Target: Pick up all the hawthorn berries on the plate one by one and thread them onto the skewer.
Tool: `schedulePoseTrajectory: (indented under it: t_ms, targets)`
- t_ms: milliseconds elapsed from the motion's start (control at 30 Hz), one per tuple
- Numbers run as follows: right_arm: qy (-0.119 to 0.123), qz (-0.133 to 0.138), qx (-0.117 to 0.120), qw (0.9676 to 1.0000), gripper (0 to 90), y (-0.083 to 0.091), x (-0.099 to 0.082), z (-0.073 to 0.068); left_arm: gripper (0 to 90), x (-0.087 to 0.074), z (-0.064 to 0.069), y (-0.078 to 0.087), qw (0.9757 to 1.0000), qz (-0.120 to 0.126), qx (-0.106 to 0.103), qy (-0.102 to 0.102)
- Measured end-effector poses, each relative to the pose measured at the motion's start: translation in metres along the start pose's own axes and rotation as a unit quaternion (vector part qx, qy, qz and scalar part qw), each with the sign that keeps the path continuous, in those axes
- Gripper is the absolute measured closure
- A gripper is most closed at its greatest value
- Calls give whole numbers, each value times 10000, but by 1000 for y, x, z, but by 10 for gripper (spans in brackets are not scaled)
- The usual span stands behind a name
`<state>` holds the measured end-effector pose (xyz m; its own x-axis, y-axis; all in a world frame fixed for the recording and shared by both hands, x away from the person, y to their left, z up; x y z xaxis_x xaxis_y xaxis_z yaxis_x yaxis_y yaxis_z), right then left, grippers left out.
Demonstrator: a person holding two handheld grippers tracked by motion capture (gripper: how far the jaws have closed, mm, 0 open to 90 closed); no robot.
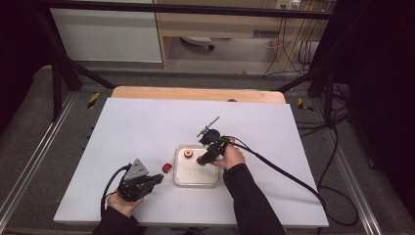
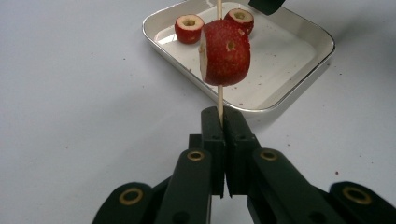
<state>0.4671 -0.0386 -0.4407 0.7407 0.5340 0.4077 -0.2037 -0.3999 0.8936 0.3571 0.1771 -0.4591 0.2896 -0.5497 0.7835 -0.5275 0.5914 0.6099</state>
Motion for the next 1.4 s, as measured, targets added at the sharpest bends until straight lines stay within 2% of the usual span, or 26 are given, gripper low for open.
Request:
schedulePoseTrajectory:
  t_ms: [100,167,500,933,1000,1200,1400]
  targets:
    - [117,-187,34,9998,427,-5,4,-4,880,0,0,0,10000,-4,9,7]
    - [202,-301,-59,9993,441,-8,6,-4,880,0,0,-1,10000,-15,8,2]
    - [32,-579,14,9983,542,-19,8,1,880,0,-1,0,10000,-8,12,8]
    - [-30,-703,82,9975,603,-25,8,1,880,0,-1,-1,10000,-24,4,1]
    - [21,-675,68,9977,605,-25,8,2,880,0,-1,-1,10000,-32,12,-12]
    - [-81,-504,144,9986,605,-12,9,-1,880,0,-1,-1,10000,-28,31,-16]
    - [-185,-109,107,9997,607,7,9,-4,880,1,1,-1,10000,-8,55,-39]
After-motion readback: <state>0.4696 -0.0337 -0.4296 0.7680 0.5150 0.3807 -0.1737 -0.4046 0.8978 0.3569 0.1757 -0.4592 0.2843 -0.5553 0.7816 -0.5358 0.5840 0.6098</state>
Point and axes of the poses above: each handheld gripper's, and its own axes: y roughly backward along the jaws, x roughly out of its top, z roughly to its right, the point moved 5 cm from there along -y, roughly forward along the jaws, and after that the axes turned 13 degrees about -y, right-handed, at the moved point
